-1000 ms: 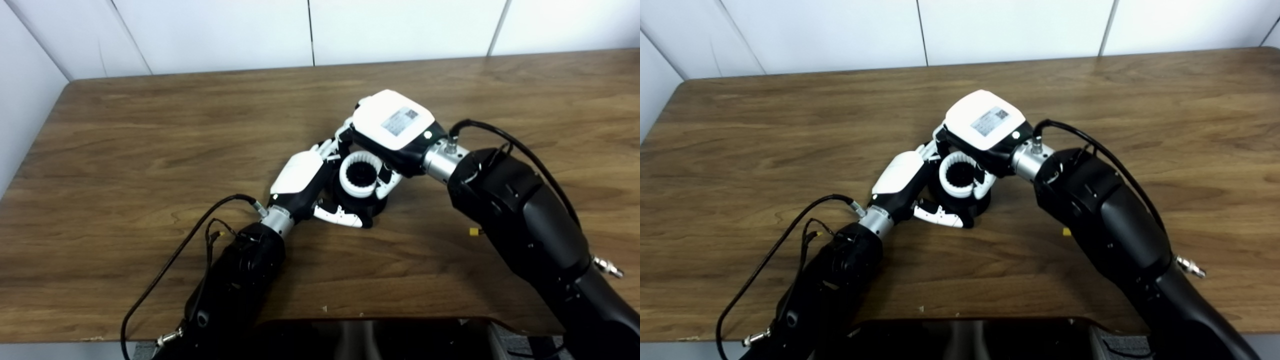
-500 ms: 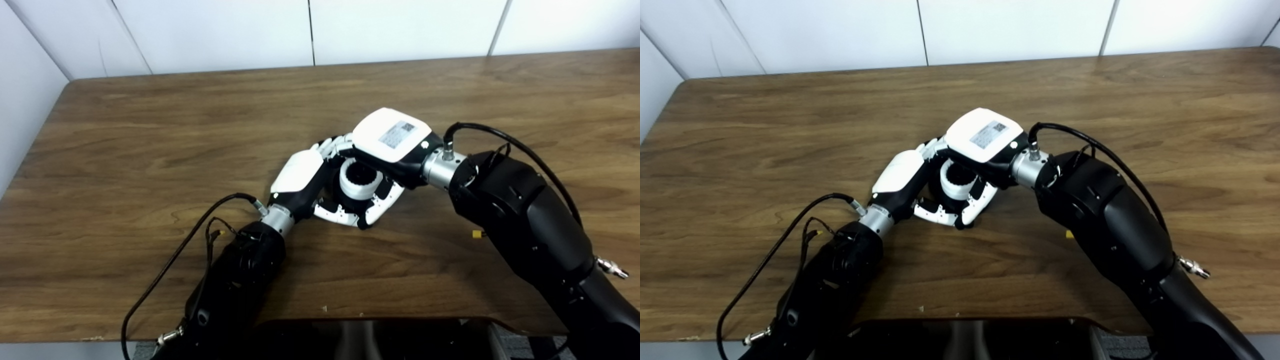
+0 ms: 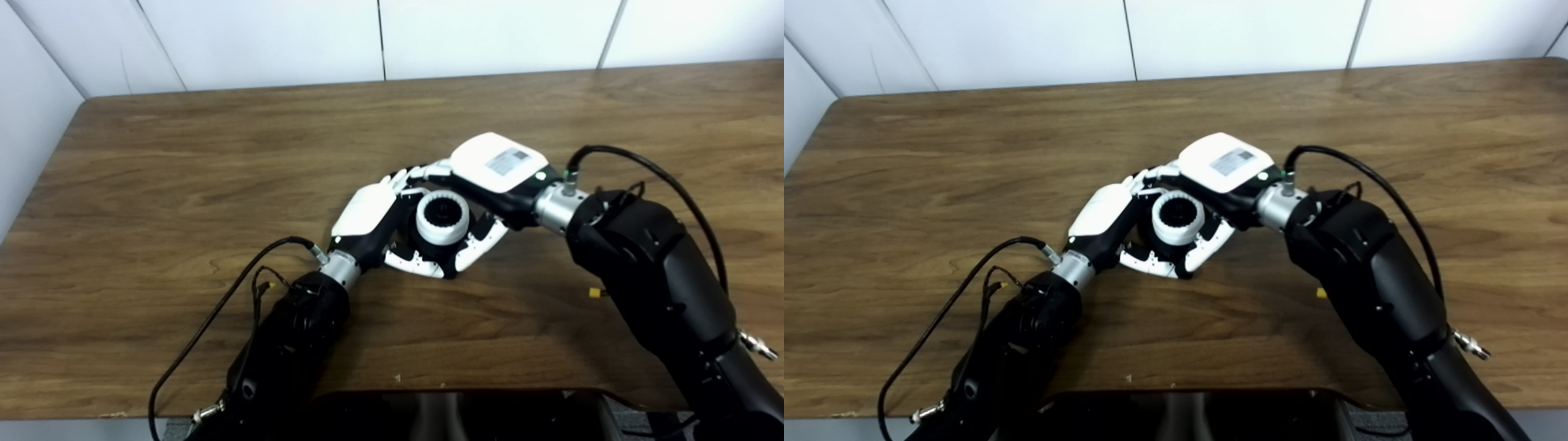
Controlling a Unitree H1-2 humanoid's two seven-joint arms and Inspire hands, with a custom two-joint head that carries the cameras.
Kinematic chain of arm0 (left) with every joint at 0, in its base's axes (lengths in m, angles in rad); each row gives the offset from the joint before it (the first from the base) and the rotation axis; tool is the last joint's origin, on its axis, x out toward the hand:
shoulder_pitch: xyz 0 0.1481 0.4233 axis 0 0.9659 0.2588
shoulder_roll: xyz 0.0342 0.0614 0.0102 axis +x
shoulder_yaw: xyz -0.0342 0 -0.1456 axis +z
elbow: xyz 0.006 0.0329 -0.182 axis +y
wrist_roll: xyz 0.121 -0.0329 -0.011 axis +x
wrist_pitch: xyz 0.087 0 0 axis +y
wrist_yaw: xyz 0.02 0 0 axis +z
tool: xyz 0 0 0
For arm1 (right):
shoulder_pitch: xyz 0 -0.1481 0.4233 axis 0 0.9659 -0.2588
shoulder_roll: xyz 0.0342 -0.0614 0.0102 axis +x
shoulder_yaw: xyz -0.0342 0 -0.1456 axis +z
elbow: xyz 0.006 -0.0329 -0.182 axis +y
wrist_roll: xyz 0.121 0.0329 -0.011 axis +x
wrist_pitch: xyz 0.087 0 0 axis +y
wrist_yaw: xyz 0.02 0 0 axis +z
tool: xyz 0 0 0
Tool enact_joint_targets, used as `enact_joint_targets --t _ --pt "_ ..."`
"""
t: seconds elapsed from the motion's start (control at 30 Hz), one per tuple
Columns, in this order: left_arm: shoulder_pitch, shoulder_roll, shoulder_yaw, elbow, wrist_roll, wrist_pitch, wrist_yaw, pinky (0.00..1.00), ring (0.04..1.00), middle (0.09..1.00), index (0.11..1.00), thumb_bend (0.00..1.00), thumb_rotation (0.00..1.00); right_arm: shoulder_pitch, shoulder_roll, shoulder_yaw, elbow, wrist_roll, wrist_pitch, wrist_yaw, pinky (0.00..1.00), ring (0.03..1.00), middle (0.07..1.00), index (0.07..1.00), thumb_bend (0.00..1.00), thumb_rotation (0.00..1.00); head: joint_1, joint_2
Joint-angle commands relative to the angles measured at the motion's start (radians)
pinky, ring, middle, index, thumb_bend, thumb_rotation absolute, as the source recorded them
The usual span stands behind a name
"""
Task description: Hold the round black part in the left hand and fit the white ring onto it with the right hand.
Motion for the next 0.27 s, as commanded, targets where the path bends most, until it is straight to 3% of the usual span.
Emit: enact_joint_targets --t 0.0,0.23 --pt "-0.004 0.014 -0.007 0.016 0.04 0.0 -0.004 1.0 1.0 1.0 0.637 0.99 0.36 -0.023 0.007 -0.036 -0.025 0.041 0.025 -0.035 0.79 0.79 0.833 0.858 0.97 0.47 0.001 0.0" --pt "-0.006 0.015 -0.004 0.01 0.039 0.01 -0.011 1.0 1.0 1.0 0.644 0.99 0.36 -0.003 0.0 -0.097 -0.01 0.13 0.08 -0.048 0.74 0.797 0.84 0.868 0.98 0.48 0.003 0.003"
